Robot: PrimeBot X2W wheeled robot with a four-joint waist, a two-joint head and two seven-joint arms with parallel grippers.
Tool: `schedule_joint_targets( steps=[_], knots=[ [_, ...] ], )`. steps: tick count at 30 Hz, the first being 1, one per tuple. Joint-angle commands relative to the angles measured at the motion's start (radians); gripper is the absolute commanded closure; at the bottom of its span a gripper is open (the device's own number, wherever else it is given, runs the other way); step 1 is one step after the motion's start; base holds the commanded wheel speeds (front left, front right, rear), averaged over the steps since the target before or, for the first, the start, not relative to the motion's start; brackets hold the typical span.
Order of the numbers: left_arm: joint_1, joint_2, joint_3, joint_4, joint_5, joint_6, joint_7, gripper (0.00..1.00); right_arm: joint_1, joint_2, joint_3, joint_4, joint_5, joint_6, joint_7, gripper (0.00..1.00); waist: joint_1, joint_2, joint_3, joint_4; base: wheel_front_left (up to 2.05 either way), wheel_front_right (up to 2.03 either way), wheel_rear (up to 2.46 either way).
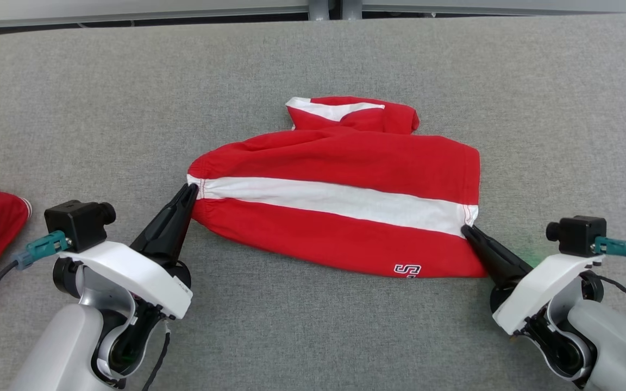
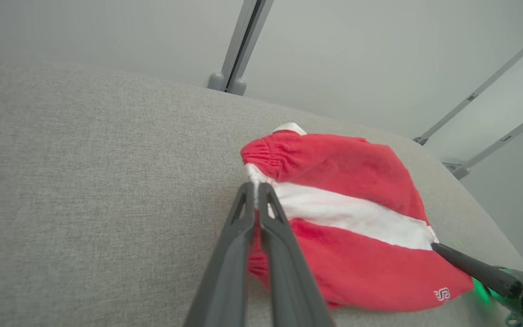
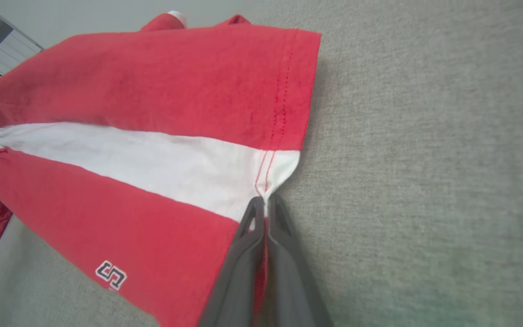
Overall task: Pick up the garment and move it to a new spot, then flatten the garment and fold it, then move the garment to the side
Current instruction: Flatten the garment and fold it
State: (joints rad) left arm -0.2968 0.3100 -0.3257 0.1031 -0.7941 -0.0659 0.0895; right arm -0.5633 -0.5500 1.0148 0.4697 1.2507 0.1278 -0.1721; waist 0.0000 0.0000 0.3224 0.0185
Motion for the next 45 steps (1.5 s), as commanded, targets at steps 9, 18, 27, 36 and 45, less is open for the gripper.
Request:
schedule_joint_targets(
  steps=[9,18,27,36,45],
  knots=[
    [-0.041,0.009,0.011,-0.073,-0.051,-0.026,0.01,1.0,-0.039,-0.107,-0.055,-0.091,0.05,0.004,-0.088,1.0,0.0,0.0,-0.061,-0.025,0.0,0.0,0.0],
    [-0.293,0.008,0.024,-0.224,-0.192,-0.032,0.202,1.0,-0.19,-0.23,-0.279,-0.254,0.042,0.003,-0.093,1.0,0.0,0.0,-0.028,-0.099,0.0,0.0,0.0],
    [-0.925,-0.079,-0.073,0.013,-0.046,-0.063,0.147,1.0,-0.613,-0.174,-0.488,-0.129,-0.125,0.003,-0.094,1.0,0.0,0.0,0.157,-0.186,0.0,0.0,0.0],
    [-1.084,-0.064,-0.271,0.091,-0.113,-0.064,-0.207,1.0,-0.621,-0.131,-0.727,-0.234,-0.335,0.003,-0.091,1.0,0.0,0.0,0.212,-0.207,0.0,0.0,0.0],
    [-0.747,0.132,-0.507,-0.087,-0.215,-0.064,-0.346,1.0,-0.162,-0.194,-0.729,-0.456,-0.304,0.003,-0.092,1.0,0.0,0.0,0.166,-0.182,0.0,0.0,0.0]
  ],
)
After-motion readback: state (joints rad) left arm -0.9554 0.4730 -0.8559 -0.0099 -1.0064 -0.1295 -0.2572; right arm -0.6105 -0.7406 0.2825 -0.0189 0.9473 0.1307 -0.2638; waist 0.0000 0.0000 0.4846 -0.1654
